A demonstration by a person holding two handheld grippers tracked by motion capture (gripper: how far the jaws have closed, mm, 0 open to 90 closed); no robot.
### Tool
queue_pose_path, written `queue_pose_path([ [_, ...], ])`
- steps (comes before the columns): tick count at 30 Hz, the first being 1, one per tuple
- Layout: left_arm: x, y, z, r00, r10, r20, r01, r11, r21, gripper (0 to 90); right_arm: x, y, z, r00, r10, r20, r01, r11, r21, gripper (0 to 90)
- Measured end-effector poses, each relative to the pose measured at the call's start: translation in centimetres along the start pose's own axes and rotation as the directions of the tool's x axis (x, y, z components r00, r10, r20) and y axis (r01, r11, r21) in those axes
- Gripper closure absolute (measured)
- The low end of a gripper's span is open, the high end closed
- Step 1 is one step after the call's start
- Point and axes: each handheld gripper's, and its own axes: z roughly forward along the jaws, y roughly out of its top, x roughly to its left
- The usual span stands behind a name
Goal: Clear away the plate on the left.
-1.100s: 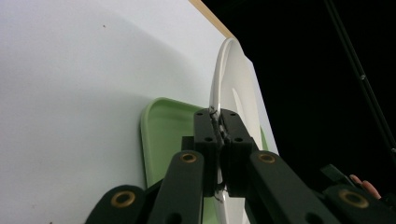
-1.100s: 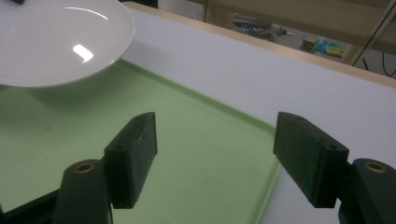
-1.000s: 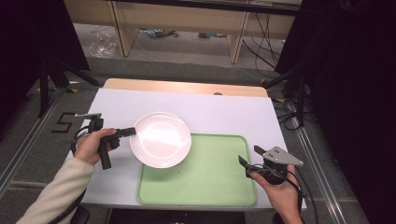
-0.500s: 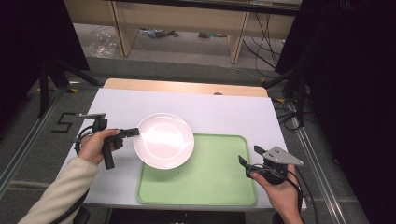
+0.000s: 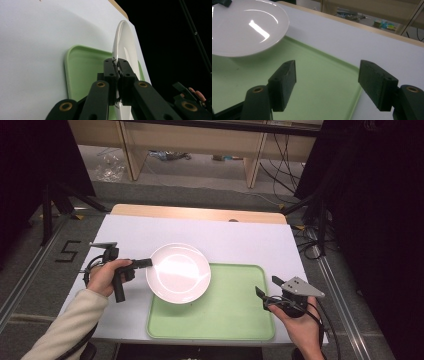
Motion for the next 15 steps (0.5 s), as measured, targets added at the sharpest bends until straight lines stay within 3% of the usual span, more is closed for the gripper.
queue_pose_path([
  [15,-0.5,-0.4,1.0,1.0000,0.006,-0.002,-0.006,0.9994,0.034,86.0,0.0,0.0,0.0,1.0000,0.000,0.000,0.000,1.000,0.000,31.7],
])
